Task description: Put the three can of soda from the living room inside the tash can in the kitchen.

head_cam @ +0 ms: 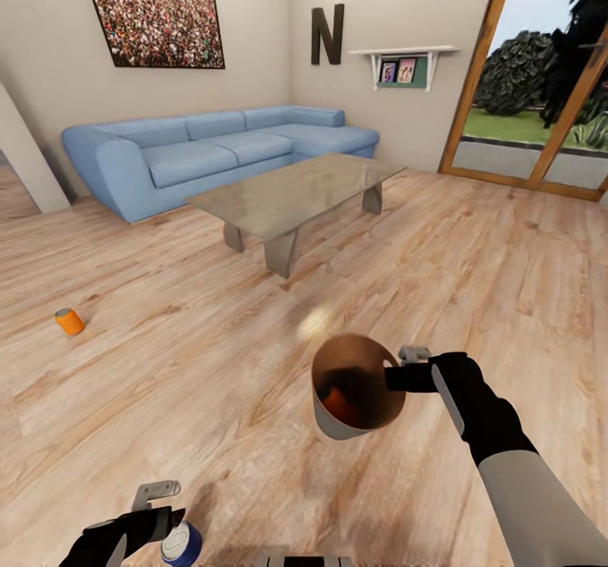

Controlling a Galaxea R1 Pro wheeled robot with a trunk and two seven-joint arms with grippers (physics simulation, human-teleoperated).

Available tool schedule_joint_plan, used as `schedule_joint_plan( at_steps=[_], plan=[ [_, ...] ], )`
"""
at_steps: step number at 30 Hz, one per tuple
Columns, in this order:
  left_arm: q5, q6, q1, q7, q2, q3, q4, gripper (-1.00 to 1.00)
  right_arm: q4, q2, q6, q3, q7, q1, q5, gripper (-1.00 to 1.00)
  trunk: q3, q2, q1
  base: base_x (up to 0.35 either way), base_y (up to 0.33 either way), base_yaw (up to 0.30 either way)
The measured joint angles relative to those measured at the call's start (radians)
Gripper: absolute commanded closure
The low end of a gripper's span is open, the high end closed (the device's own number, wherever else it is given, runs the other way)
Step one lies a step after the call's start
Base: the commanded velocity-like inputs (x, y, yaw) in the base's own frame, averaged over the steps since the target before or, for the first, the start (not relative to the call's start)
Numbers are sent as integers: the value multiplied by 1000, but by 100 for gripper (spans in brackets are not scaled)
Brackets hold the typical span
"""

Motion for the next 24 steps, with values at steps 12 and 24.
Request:
schedule_joint_plan(
  at_steps=[12,24],
  plan=[
    [0,-13,0,49,-2,1,0,-100,0,2,-1,1,0,2,5,100,-35,-2,4,0,0,0],
    [0,-17,0,47,-9,0,-1,-100,0,5,-2,1,-1,2,12,100,-35,-2,4,0,-118,0]
  ],
)
